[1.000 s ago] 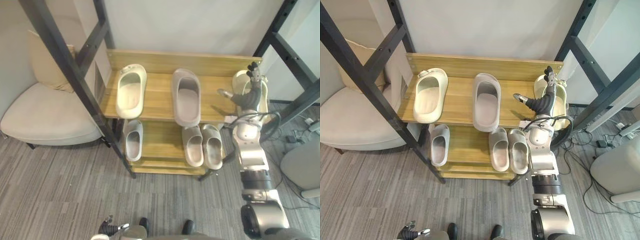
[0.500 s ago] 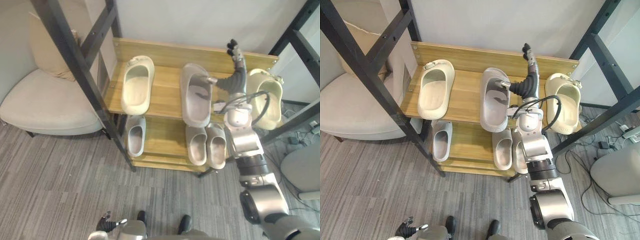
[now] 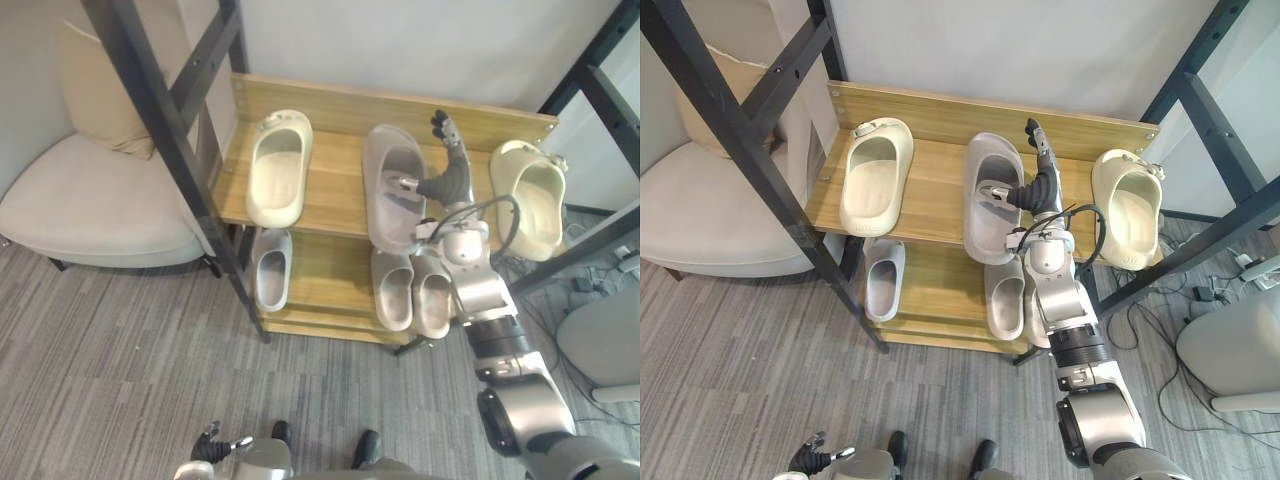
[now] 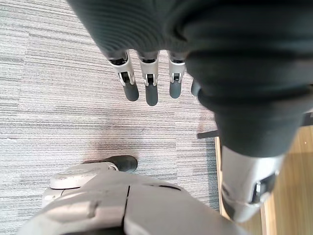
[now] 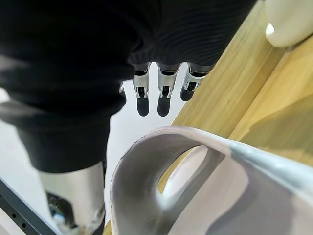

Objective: Organize the slippers on the shoe rack

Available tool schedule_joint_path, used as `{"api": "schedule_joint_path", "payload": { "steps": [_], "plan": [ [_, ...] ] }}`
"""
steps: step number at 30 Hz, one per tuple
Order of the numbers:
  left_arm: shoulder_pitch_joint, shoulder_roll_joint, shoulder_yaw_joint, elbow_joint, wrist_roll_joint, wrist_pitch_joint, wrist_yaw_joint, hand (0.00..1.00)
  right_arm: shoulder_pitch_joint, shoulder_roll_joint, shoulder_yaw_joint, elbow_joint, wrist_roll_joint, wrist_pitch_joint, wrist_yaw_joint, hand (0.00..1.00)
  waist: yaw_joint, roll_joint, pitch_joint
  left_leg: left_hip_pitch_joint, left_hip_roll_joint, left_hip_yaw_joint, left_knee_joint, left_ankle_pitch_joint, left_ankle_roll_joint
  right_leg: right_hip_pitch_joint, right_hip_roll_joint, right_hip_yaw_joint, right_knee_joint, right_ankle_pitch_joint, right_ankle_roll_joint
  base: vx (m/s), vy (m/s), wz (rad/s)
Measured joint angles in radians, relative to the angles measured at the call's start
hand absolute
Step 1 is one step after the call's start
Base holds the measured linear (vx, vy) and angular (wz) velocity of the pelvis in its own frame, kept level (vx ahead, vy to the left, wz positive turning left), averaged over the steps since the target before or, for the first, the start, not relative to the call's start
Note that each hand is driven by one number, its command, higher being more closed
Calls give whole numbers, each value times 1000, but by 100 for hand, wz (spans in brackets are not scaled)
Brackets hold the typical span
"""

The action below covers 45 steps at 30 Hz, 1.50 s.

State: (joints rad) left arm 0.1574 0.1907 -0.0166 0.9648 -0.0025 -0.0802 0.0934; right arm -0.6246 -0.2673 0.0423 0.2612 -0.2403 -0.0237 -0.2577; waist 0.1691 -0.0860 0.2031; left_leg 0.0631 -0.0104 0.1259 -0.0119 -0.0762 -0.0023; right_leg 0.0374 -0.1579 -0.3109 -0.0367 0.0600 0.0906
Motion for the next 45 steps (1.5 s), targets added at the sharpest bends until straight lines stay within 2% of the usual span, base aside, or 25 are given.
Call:
{"api": "schedule_joint_path", "payload": {
  "steps": [4, 8, 19, 31, 33, 34, 39, 45],
  "plan": [
    [0, 0, 0, 2, 0, 0, 0, 0, -13, 0, -3, 35, -9, 5, -5, 0, 0, 0, 2, 2, -3, 2, -1, 0, 0, 0, 0, 0, 1, 0, 0, 0, 0, 0],
    [-6, 1, 0, -1, -5, -2, 2, 0, -16, 4, -38, 108, -35, 32, -29, 0, 1, 2, 37, 4, -2, 2, -2, 1, -1, -2, 1, 0, 8, -4, -4, 0, 0, 0],
    [-6, 3, -1, -3, -21, -2, 5, 0, -17, 36, -78, 100, -38, 41, -63, 0, 2, 1, 50, 5, -2, 2, -3, 3, -2, -2, 2, -2, 9, -5, -4, 0, 0, 0],
    [-6, 5, 0, -12, -40, -4, 5, 0, -77, 26, -69, 125, -31, 38, -31, 0, 1, 2, 79, 3, 1, 1, -24, 22, -4, -13, 2, -1, 10, -7, -8, -5, -4, 0],
    [-9, 5, 1, -12, -42, -4, 6, 0, -116, -6, -29, 173, -25, 38, -21, 0, 1, 1, 82, -13, 7, -2, -20, 23, -5, -20, 3, -2, 16, -7, -8, -74, -50, 6],
    [-9, 5, 2, -12, -42, -4, 7, 0, -120, -9, -26, 179, -24, 38, -20, 100, 1, 0, 82, -14, 8, -3, -20, 23, -5, -20, 3, -3, 16, -8, -9, -53, -34, 5],
    [-26, 12, 22, -9, -66, -7, 14, 0, -190, -11, -17, 232, -22, 41, -21, 100, 1, -26, 110, -33, 19, -5, -17, 28, -14, -39, 6, -5, 26, -10, -14, -51, -35, 1],
    [-32, 16, 31, -9, -80, -21, 16, 0, -244, -20, 10, 268, 8, 42, -19, 100, 1, -43, 118, -64, 30, -16, 9, 28, -17, -52, 16, -13, 26, -6, -20, -31, -38, 5]
  ]
}}
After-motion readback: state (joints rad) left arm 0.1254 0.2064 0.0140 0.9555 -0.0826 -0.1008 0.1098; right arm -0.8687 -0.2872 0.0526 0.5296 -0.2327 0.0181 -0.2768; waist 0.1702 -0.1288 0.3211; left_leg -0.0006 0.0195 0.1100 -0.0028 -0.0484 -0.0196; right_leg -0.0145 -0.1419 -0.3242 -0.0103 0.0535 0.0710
